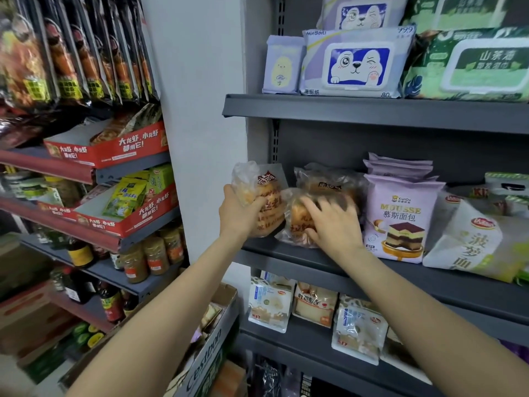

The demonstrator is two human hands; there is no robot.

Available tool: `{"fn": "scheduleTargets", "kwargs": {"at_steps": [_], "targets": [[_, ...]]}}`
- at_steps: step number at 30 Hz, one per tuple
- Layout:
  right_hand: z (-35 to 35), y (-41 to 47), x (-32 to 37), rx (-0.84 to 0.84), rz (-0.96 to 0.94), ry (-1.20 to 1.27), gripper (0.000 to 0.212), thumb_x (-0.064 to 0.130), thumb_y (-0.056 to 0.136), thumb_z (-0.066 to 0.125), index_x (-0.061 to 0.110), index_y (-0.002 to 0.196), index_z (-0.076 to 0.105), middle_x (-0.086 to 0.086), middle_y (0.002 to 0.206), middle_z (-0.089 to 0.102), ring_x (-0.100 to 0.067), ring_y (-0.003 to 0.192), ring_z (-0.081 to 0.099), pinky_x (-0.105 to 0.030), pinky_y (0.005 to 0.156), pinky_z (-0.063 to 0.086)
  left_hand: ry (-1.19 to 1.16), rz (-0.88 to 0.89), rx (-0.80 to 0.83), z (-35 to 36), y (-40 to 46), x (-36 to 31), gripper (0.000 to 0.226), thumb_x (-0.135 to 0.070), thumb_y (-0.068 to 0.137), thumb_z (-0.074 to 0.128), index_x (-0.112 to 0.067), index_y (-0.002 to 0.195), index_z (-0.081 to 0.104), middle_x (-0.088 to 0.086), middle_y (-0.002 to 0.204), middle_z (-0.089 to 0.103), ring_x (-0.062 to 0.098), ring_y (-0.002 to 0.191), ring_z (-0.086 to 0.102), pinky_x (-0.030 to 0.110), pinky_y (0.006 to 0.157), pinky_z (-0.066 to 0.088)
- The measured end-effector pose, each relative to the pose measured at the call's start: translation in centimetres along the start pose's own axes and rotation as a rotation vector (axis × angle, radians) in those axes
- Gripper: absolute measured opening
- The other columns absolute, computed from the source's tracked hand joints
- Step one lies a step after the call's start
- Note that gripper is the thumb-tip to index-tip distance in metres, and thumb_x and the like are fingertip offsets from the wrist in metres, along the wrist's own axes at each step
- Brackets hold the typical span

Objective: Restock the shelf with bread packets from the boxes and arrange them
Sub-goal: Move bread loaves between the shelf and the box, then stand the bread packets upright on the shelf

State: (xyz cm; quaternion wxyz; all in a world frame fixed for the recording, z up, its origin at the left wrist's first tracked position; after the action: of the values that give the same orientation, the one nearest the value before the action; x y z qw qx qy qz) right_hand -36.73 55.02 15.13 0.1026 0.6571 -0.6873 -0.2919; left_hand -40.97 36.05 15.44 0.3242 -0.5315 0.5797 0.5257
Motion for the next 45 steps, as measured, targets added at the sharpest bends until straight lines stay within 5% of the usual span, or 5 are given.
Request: {"fn": "scheduleTargets", "kwargs": {"at_steps": [7, 14, 32, 39, 45], "targets": [[1.6, 0.8, -1.0, 0.179, 0.185, 0.176, 0.053, 0.040, 0.091, 0.053, 0.018, 0.138, 0.040, -0.012, 0.137, 0.042, -0.031, 0.128, 0.040, -0.047, 0.103, 0.033, -0.219, -0.006, 0.054, -3.0, -0.2, 0.8, 0.036, -0.027, 0.083, 0.064, -0.014, 0.115, 0.055, 0.003, 0.105, 0.069, 0.020, 0.098, 0.067, 0.036, 0.083, 0.056], [-2.4, -2.3, -0.6, 0.126, 0.358, 1.624, 0.038, 0.042, 0.092, 0.048, 0.024, 0.126, 0.045, 0.015, 0.107, 0.060, 0.000, 0.101, 0.056, -0.031, 0.094, 0.044, -0.421, -0.097, 0.412, 2.2, -2.8, -0.2, 0.009, -0.015, 0.093, 0.051, -0.020, 0.101, 0.050, -0.002, 0.075, 0.074, 0.009, 0.069, 0.071, 0.023, 0.060, 0.057], [-4.1, -6.5, -5.7, -0.265, 0.447, 0.555, 0.116, 0.025, 0.062, 0.086, 0.010, 0.149, 0.010, -0.024, 0.145, 0.023, -0.035, 0.135, 0.023, -0.043, 0.112, 0.027, 0.217, 0.045, 0.423, 8.0, -3.7, 1.1, 0.043, -0.023, 0.087, 0.064, -0.014, 0.125, 0.046, 0.004, 0.123, 0.060, 0.022, 0.115, 0.054, 0.027, 0.084, 0.040], [-6.7, -4.7, 2.7, -0.069, -0.065, 0.423, 0.031, 0.010, 0.085, 0.059, 0.012, 0.116, 0.058, -0.007, 0.129, 0.047, -0.026, 0.113, 0.051, -0.040, 0.085, 0.051, 0.233, 0.053, 0.284, 2.7, -3.8, 1.5, 0.044, -0.017, 0.089, 0.060, -0.012, 0.130, 0.045, 0.009, 0.125, 0.058, 0.022, 0.113, 0.055, 0.027, 0.088, 0.043], [-4.3, -4.4, 13.1, 0.136, -0.264, 0.734, 0.031, 0.019, 0.095, 0.047, 0.016, 0.124, 0.055, -0.002, 0.120, 0.050, -0.016, 0.111, 0.049, -0.031, 0.087, 0.044, 0.402, -0.043, 0.173, -6.3, -3.5, 8.0, 0.012, -0.015, 0.089, 0.056, -0.014, 0.100, 0.061, 0.011, 0.101, 0.068, 0.026, 0.087, 0.066, 0.030, 0.073, 0.050]]}}
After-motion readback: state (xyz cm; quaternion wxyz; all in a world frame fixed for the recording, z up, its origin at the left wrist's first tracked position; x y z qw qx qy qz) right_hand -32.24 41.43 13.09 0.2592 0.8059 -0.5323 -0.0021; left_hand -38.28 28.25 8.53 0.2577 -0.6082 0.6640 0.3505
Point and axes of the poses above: each hand's wrist, its own y-axis towards the middle knuckle, its own z-axis out of the palm, x = y × z, the point moved 9 cm from there along y, towards the middle knuckle
